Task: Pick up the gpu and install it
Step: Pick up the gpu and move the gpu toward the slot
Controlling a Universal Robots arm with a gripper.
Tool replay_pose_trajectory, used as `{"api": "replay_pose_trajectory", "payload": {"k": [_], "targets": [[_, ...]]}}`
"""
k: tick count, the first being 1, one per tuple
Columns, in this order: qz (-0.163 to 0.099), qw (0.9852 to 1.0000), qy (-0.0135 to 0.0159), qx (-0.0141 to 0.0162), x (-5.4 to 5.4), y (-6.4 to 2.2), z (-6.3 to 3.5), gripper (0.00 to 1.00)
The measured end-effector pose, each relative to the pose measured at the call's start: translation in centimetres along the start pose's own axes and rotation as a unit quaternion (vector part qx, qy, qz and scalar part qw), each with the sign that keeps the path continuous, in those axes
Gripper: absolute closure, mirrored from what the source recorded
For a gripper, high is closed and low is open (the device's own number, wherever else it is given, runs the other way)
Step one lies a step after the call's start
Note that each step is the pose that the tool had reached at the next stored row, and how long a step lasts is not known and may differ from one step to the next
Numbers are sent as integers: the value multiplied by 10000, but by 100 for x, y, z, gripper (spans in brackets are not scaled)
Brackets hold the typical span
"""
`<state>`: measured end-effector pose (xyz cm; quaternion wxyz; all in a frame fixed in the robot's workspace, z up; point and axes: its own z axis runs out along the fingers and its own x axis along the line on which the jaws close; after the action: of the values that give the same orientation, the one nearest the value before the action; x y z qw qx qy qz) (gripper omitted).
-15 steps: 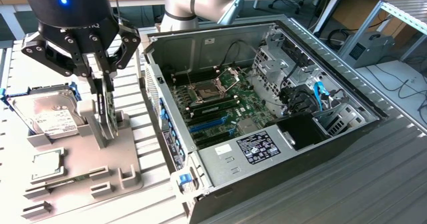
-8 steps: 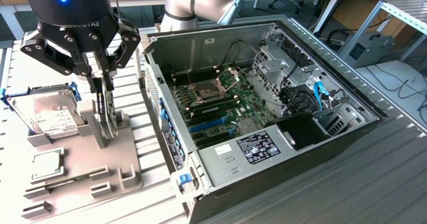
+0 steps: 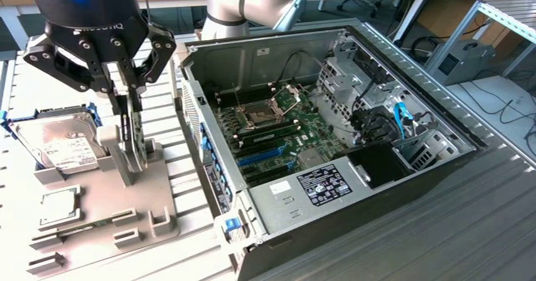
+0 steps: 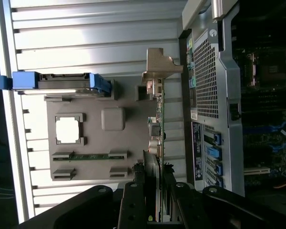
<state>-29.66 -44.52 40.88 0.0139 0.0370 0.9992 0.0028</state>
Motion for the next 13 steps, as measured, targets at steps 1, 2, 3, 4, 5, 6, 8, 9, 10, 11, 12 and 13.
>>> {"api": "replay_pose_trajectory", "payload": {"k": [1,2,3,4,5,6,8,9,10,11,12,13], "targets": [[0,10000,0,0,0,0,-5,74],[0,10000,0,0,0,0,-9,74],[0,10000,0,0,0,0,-13,74],[0,10000,0,0,0,0,-17,74],[0,10000,0,0,-1,0,-20,74],[0,10000,-1,0,-1,0,-23,74],[0,10000,0,0,-1,0,-43,74],[0,10000,0,0,-1,0,-53,74],[0,10000,0,0,-1,0,-58,74],[0,10000,0,0,-2,0,-66,74],[0,10000,0,0,-2,1,-74,74],[0,10000,0,0,-2,1,-90,74]]}}
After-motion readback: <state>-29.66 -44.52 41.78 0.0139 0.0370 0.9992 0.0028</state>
